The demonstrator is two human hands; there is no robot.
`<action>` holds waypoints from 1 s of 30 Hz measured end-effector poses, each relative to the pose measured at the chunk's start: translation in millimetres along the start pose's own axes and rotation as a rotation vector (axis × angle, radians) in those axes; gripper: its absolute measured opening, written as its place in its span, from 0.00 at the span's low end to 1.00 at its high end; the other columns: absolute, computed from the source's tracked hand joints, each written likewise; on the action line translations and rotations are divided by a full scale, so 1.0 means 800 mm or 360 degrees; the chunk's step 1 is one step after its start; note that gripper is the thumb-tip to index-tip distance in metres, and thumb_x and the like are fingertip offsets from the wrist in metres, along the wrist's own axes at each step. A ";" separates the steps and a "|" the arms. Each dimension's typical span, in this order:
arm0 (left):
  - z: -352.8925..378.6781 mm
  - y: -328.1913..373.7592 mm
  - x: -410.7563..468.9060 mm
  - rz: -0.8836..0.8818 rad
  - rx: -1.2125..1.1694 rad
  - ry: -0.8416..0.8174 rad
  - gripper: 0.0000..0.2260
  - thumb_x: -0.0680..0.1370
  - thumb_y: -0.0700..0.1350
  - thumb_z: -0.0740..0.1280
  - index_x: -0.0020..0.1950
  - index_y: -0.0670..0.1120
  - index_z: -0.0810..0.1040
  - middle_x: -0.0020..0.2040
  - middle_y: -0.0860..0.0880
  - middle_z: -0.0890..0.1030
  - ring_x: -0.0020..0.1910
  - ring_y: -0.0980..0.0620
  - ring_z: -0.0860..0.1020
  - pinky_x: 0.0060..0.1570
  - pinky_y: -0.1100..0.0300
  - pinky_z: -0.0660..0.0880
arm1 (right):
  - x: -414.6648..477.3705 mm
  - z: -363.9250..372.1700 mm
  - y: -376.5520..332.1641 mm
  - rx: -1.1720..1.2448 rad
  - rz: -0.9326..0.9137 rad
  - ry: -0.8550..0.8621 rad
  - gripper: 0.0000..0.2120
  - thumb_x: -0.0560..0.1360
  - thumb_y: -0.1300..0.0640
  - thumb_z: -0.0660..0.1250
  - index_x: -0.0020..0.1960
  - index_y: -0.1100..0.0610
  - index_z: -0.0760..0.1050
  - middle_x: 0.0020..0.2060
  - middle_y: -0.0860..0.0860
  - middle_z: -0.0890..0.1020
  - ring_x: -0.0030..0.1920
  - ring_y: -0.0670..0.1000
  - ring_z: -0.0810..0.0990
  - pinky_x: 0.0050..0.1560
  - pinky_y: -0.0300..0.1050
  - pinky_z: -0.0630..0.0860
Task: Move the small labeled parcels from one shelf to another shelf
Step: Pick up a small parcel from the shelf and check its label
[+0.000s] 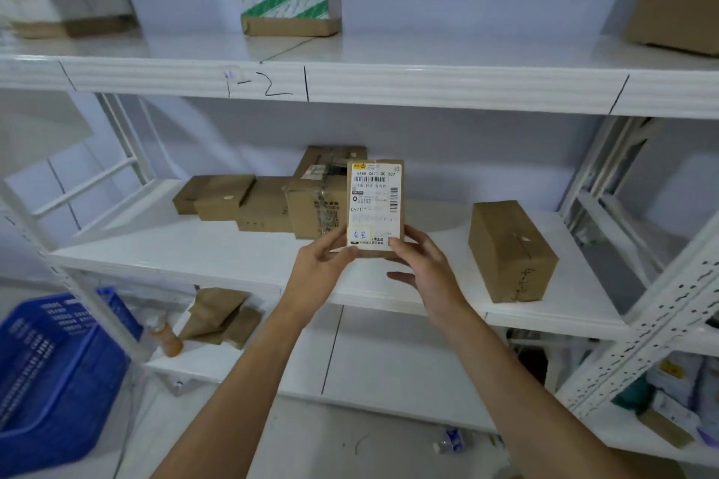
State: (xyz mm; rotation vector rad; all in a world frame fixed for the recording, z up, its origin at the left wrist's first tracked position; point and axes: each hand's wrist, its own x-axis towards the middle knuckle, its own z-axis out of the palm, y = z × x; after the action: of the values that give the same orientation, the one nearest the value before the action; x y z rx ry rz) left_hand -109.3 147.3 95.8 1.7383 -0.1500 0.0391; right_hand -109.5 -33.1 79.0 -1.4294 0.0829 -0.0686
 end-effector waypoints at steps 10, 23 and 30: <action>-0.159 -0.001 -0.044 0.0115 -0.0071 0.0032 0.18 0.81 0.38 0.67 0.67 0.56 0.79 0.48 0.65 0.87 0.49 0.60 0.84 0.49 0.62 0.80 | -0.073 0.157 -0.020 -0.0063 -0.0054 0.0045 0.16 0.81 0.55 0.69 0.68 0.50 0.76 0.60 0.48 0.85 0.59 0.48 0.84 0.60 0.55 0.82; -0.305 0.038 -0.040 0.0242 -0.0165 0.0106 0.14 0.81 0.42 0.69 0.66 0.50 0.82 0.52 0.58 0.88 0.53 0.53 0.86 0.52 0.57 0.82 | -0.079 0.297 -0.070 -0.0171 -0.0246 -0.0009 0.17 0.80 0.48 0.70 0.67 0.46 0.78 0.55 0.41 0.87 0.56 0.46 0.86 0.55 0.46 0.83; -0.362 0.074 -0.001 0.0314 -0.0231 0.0176 0.15 0.81 0.42 0.69 0.68 0.52 0.81 0.53 0.53 0.89 0.54 0.46 0.86 0.57 0.49 0.82 | -0.031 0.358 -0.112 -0.0203 -0.0377 -0.0020 0.13 0.78 0.42 0.69 0.62 0.40 0.78 0.56 0.39 0.84 0.57 0.42 0.81 0.55 0.42 0.76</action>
State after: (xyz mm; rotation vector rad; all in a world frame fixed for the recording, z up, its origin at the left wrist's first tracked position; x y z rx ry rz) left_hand -100.5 422.3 203.9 1.5679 -0.2368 0.2627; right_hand -105.7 239.0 207.6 -1.5619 -0.0948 -0.2530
